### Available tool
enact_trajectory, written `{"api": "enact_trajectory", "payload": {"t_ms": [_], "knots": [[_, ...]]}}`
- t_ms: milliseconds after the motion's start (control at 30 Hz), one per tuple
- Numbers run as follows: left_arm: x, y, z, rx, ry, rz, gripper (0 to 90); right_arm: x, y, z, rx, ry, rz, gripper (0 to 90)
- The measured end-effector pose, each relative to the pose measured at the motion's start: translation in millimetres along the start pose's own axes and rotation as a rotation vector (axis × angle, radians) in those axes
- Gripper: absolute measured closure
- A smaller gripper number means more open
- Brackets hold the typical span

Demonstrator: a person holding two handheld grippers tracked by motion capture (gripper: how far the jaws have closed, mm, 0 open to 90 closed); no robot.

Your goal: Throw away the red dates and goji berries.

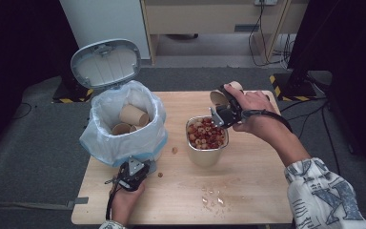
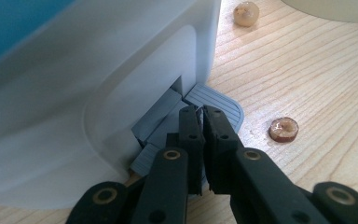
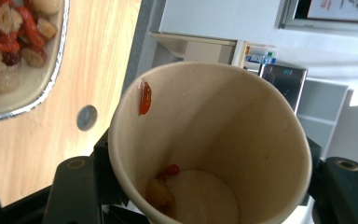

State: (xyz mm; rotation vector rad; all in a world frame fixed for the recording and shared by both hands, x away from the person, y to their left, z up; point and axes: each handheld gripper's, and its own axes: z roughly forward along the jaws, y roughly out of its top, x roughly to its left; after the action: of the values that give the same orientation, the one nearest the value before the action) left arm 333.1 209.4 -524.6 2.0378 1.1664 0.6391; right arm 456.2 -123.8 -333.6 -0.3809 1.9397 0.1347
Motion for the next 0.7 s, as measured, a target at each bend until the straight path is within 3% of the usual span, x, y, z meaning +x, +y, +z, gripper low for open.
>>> {"api": "enact_trajectory", "payload": {"t_ms": [200, 300, 333, 367, 467, 500, 667, 700], "knots": [[0.0, 0.0, 0.0, 0.000, 0.000, -0.001, 85.1, -1.2, -4.4, 2.6, -0.038, 0.009, 0.124, 34.9], [-0.1, 0.0, 0.0, 0.000, 0.001, 0.000, 85.1, -4.5, -6.8, 3.0, -0.070, 0.025, 0.217, 34.9], [-0.1, 0.0, 0.0, 0.000, 0.001, 0.000, 85.0, -4.5, -6.8, 3.0, -0.070, 0.025, 0.217, 34.9], [-0.1, 0.0, 0.0, 0.000, 0.001, 0.000, 85.1, -5.8, -8.2, 3.9, -0.092, 0.030, 0.282, 34.9], [-0.1, 0.0, 0.0, -0.001, 0.000, -0.001, 85.0, -7.3, -9.7, 4.8, -0.102, 0.029, 0.307, 34.9], [0.0, 0.0, 0.0, -0.001, 0.000, -0.002, 85.0, -8.4, -10.5, 5.6, -0.121, 0.037, 0.354, 34.9], [0.0, 0.0, 0.0, -0.001, 0.000, -0.002, 85.0, -10.8, -11.8, 6.4, -0.138, 0.042, 0.407, 34.9], [-0.1, 0.0, 0.0, 0.000, 0.000, 0.000, 85.0, -11.6, -12.8, 6.5, -0.148, 0.047, 0.436, 34.9]]}}
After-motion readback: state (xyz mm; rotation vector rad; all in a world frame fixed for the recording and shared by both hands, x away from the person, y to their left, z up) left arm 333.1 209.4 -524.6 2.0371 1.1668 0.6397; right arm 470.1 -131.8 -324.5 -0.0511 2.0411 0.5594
